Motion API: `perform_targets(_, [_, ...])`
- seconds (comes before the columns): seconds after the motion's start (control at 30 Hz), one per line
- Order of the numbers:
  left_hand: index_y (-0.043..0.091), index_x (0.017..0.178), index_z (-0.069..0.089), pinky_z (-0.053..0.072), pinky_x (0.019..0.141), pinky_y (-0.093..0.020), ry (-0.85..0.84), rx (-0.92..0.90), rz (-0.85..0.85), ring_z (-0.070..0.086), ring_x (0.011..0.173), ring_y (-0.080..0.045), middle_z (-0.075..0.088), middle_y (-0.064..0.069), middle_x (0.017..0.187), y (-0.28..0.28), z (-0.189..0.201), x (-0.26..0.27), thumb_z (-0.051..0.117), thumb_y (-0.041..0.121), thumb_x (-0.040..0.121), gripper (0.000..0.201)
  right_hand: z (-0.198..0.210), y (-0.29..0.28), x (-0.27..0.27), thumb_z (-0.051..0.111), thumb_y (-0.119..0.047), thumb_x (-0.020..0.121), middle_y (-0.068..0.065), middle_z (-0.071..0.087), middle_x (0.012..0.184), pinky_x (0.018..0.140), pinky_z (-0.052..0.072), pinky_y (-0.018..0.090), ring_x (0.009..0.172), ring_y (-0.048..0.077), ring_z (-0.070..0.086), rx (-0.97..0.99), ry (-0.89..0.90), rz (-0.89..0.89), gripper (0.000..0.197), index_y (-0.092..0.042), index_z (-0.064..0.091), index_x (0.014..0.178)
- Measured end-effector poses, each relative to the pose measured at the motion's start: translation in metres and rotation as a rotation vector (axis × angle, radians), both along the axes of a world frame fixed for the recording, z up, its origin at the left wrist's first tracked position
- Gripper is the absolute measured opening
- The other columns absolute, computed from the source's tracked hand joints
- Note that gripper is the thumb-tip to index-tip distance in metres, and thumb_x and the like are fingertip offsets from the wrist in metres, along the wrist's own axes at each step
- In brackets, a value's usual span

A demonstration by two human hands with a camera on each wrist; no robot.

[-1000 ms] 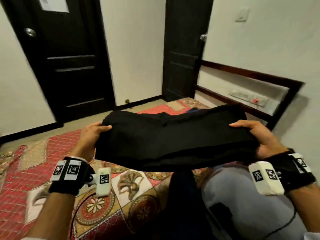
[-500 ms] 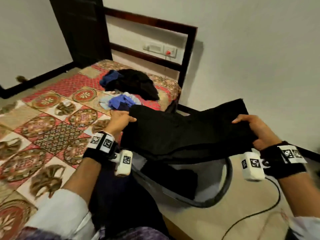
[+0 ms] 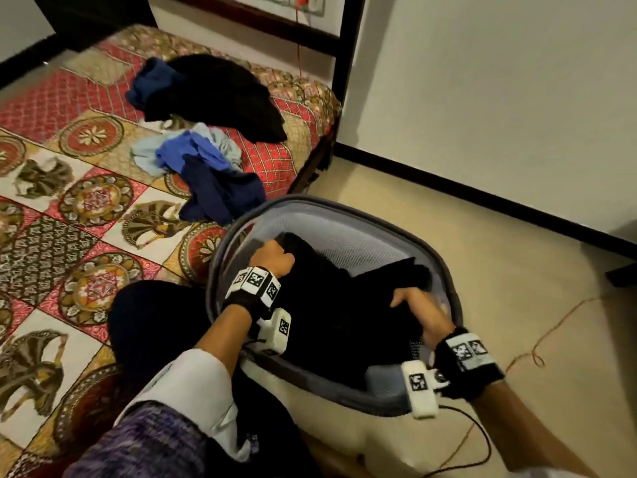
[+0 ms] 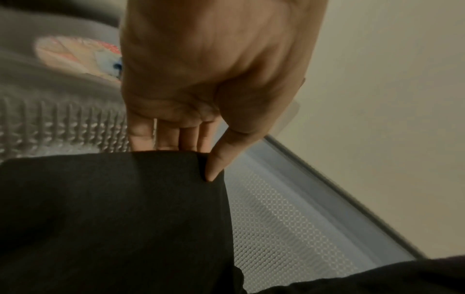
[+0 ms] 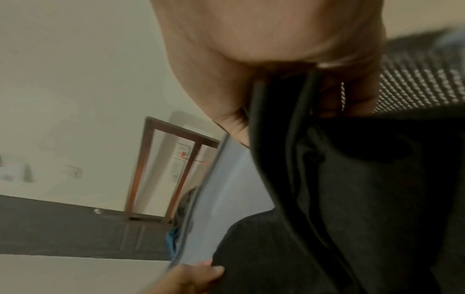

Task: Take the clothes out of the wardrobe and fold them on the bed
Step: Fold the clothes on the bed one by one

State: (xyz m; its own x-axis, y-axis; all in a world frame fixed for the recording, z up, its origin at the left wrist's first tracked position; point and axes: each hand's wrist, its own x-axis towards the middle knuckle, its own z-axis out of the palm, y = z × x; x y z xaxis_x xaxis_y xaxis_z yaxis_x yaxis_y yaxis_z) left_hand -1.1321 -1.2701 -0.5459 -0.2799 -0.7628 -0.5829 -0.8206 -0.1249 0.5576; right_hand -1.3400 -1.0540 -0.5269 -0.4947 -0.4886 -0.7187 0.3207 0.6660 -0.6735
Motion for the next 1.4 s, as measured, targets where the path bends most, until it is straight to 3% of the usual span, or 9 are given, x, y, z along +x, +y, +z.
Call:
perform_targets(0.2, [-0.002,0.134,0.053,0.044,0.106,-0.043,-0.088,0.119,0.054,0.056,0.123,-0.043,0.058,-0.026,0.135,-0.017,-0.063,-0.009,0.056,0.021,0.097,0.044,-0.106,-0.035,-0.003,0.067,-0.020,0.036,0.019,0.074,0.095,0.068,0.057,0.039,0.086,0.037,0.069,0.273,-0.076,0.020,0.048,-0.005,0.072,0.082])
perform_targets(0.4, [-0.003,0.131,0.058,0.040,0.109,-0.043,-0.172,-0.004,0.036,0.053,0.129,-0.042,0.058,-0.025,0.135,-0.018,-0.111,-0.027,0.053,0.014,0.101,0.035,-0.134,-0.044,-0.009,0.064,-0.013,0.078,0.014,0.070,0.085,0.064,0.048,0.026,0.074,0.028,0.061,0.535,0.080,0.158,0.019,-0.011,0.065,0.059])
perform_targets(0.53, [-0.004,0.122,0.062,0.048,0.099,-0.043,-0.315,-0.179,-0.082,0.060,0.119,-0.043,0.063,-0.026,0.125,-0.020,-0.124,-0.024,0.054,0.020,0.101,0.033,-0.151,-0.050,0.001,0.057,-0.027,0.097,0.017,0.067,0.125,0.084,0.043,0.024,0.117,0.034,0.063,0.620,0.172,0.230,0.032,-0.003,0.071,0.112])
perform_targets(0.63, [-0.002,0.118,0.063,0.054,0.086,-0.040,-0.461,-0.196,-0.254,0.066,0.108,-0.039,0.067,-0.021,0.116,-0.016,-0.132,-0.029,0.061,0.016,0.092,0.032,-0.158,-0.057,0.015,0.067,-0.035,0.089,0.027,0.050,0.148,0.108,0.040,0.034,0.134,0.040,0.051,0.637,0.293,0.157,0.076,0.007,0.042,0.147])
perform_targets(0.8, [-0.002,0.124,0.053,0.055,0.080,-0.039,-0.537,-0.202,-0.355,0.068,0.106,-0.031,0.067,-0.016,0.115,-0.017,-0.146,-0.038,0.067,0.022,0.088,0.046,-0.145,-0.076,0.023,0.077,-0.025,0.077,0.018,0.058,0.131,0.098,0.044,0.041,0.118,0.038,0.056,0.454,0.811,0.044,0.059,-0.010,0.056,0.130])
perform_targets(0.9, [0.002,0.120,0.062,0.053,0.091,-0.040,-0.375,-0.114,-0.303,0.064,0.111,-0.039,0.066,-0.022,0.119,-0.017,-0.161,-0.039,0.069,0.025,0.086,0.041,-0.161,-0.083,0.015,0.073,-0.033,0.084,0.016,0.072,0.116,0.097,0.051,0.034,0.112,0.035,0.066,0.474,0.509,0.182,0.038,-0.010,0.072,0.114])
perform_targets(1.07, [0.014,0.159,0.022,0.023,0.121,-0.046,-0.302,0.225,-0.182,0.024,0.148,-0.043,0.012,-0.023,0.163,-0.018,-0.191,-0.022,0.063,0.032,0.090,0.082,-0.214,-0.071,0.015,0.073,-0.043,0.077,0.026,0.056,0.141,0.106,0.047,0.043,0.125,0.042,0.057,0.644,0.184,0.221,0.091,0.002,0.039,0.148])
perform_targets(1.2, [0.016,0.160,0.023,0.019,0.122,-0.042,-0.285,0.285,-0.169,0.021,0.151,-0.038,0.014,-0.019,0.165,-0.016,-0.190,-0.019,0.057,0.037,0.095,0.076,-0.228,-0.067,0.020,0.077,-0.055,0.057,0.024,0.043,0.154,0.114,0.040,0.048,0.135,0.043,0.049,0.645,0.079,0.254,0.126,-0.006,0.024,0.159])
perform_targets(1.4, [0.008,0.130,0.061,0.043,0.103,-0.035,-0.070,0.272,-0.111,0.056,0.127,-0.038,0.061,-0.018,0.134,-0.023,-0.139,-0.033,0.058,0.039,0.088,0.051,-0.166,-0.100,0.024,0.065,-0.051,0.079,0.010,0.074,0.120,0.105,0.047,0.042,0.118,0.033,0.064,0.305,0.232,0.379,0.048,-0.018,0.078,0.112])
